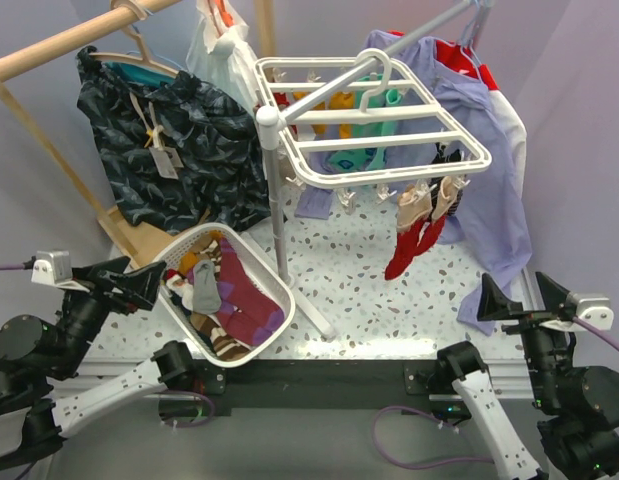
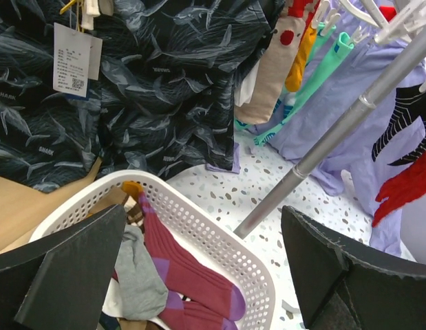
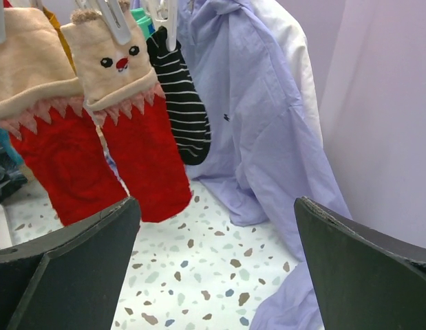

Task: Clip the socks to the hanger
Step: Reset both arms

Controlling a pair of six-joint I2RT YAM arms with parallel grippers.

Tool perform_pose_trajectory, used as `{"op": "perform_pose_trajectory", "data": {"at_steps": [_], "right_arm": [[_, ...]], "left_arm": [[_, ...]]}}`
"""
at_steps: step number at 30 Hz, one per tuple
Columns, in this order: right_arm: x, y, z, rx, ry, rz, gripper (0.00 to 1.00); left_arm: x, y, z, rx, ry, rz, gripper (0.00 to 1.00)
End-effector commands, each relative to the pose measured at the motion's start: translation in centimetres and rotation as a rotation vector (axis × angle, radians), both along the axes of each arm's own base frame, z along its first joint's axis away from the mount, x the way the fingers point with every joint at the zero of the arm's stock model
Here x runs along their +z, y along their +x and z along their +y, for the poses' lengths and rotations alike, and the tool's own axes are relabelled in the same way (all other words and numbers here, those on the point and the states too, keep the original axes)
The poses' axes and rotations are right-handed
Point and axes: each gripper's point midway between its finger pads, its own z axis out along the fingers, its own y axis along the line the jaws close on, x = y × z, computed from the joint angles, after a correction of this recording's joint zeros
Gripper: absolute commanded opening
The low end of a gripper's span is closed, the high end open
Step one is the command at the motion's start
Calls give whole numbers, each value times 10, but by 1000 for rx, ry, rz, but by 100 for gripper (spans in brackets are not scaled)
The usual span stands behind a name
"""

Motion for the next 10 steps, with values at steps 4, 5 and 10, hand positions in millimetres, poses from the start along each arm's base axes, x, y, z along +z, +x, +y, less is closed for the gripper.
{"op": "perform_pose_trajectory", "data": {"at_steps": [4, 5, 10], "right_arm": [[5, 2, -7, -43, -20, -5, 99], [6, 2, -7, -40, -20, -8, 99], [7, 3, -7, -42, -30, -10, 99]], "left_arm": [[-5, 1, 12, 50, -4, 9, 100], [-5, 0, 13, 53, -5, 7, 100], [-6, 2, 13, 59, 5, 8, 100]]}}
